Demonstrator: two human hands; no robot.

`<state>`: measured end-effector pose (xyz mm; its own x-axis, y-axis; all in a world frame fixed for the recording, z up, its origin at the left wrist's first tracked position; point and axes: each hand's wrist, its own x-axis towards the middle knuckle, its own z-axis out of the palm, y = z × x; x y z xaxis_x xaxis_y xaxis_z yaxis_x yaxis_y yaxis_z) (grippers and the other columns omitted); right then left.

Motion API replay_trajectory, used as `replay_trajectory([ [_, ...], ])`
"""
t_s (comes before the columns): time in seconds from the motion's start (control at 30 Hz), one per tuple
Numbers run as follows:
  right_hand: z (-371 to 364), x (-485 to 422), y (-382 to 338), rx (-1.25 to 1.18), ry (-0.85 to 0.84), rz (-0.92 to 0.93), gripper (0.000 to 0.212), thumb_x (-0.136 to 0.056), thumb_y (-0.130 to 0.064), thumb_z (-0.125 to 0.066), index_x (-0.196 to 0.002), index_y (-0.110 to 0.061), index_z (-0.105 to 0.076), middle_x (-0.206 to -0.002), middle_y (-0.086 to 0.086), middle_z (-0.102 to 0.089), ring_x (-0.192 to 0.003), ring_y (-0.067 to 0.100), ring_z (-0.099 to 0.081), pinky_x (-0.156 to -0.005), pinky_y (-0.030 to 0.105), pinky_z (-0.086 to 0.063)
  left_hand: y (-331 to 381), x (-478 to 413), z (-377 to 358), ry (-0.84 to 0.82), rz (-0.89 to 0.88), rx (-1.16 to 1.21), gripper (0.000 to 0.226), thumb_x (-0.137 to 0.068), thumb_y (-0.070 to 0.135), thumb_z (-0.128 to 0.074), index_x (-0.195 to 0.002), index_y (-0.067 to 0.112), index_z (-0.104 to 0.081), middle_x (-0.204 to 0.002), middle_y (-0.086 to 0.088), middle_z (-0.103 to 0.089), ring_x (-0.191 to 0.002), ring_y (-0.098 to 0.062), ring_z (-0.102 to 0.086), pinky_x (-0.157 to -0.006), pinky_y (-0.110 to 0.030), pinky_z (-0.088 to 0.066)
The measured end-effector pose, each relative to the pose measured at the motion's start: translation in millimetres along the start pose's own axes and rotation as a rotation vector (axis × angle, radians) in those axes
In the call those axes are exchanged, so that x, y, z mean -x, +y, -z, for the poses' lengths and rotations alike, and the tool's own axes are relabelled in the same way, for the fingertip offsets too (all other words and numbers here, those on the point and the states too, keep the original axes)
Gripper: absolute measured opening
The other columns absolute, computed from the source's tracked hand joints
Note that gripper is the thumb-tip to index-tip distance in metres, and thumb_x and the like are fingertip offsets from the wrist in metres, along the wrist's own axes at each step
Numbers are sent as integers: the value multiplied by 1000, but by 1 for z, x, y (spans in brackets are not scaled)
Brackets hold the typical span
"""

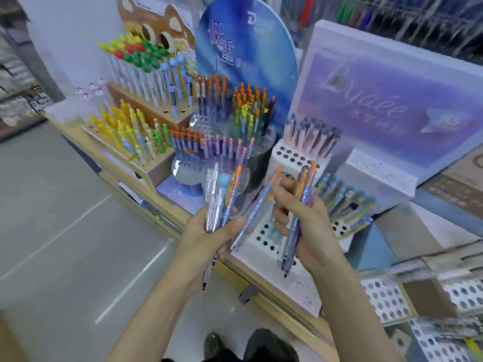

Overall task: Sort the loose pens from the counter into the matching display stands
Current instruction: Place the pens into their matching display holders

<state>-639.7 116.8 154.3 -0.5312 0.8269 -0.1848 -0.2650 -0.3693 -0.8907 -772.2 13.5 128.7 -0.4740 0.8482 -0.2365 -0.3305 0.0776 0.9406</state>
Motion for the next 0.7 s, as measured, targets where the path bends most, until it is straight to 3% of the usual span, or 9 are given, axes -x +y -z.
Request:
replay_trajectory([
  [0.1,-16,-15,6,-107,-95,-53,7,-82,-16,-65,-77,-19,-62,-60,-1,-40,-45,10,-35,-38,19,-32,10,-14,23,-76,20,12,34,-63,30,-74,-87,11,-57,-76,-24,-67,-34,-7,-31,-38,-16,-30],
  [0.27,-38,-43,17,-19,-55,-49,9,-80,-21,-67,-72,-19,-62,-64,0,-41,-44,11,-35,-39,21,-29,18,-44,50,-190,59,10,15,-67,26,-70,-82,23,-67,-77,-23,-70,-33,-6,-32,-36,-17,-30],
  [0.37,-47,-61,23,-10,-20,-23,10,-78,-17,-67,-82,-12,-59,-60,-2,-45,-42,10,-34,-39,21,-27,19,-67,69,-226,111,-7,28,-66,30,-71,-88,16,-62,-76,-19,-71,-33,-5,-31,-37,-16,-31],
  [0.47,-58,-82,31,-18,-30,9,10,-80,-16,-69,-85,-18,-61,-58,-4,-44,-42,9,-33,-39,20,-27,24,-92,90,-257,136,-43,32,-71,26,-80,-93,14,-60,-75,-14,-72,-33,-4,-32,-37,-14,-32],
  [0.57,-72,-103,34,55,17,42,13,-79,-20,-72,-72,-24,-62,-56,1,-37,-43,13,-32,-40,22,-29,32,-117,105,-202,124,-37,18,-70,23,-76,-84,21,-65,-73,-17,-70,-33,-5,-31,-37,-15,-31],
  [0.7,-85,-121,34,202,231,149,22,-77,-28,-77,-63,-26,-60,-49,0,-40,-43,15,-36,-45,23,-36,39,-150,122,12,-16,-200,24,-67,21,-76,-82,14,-59,-68,-7,-60,-38,-6,-37,-39,-16,-31],
])
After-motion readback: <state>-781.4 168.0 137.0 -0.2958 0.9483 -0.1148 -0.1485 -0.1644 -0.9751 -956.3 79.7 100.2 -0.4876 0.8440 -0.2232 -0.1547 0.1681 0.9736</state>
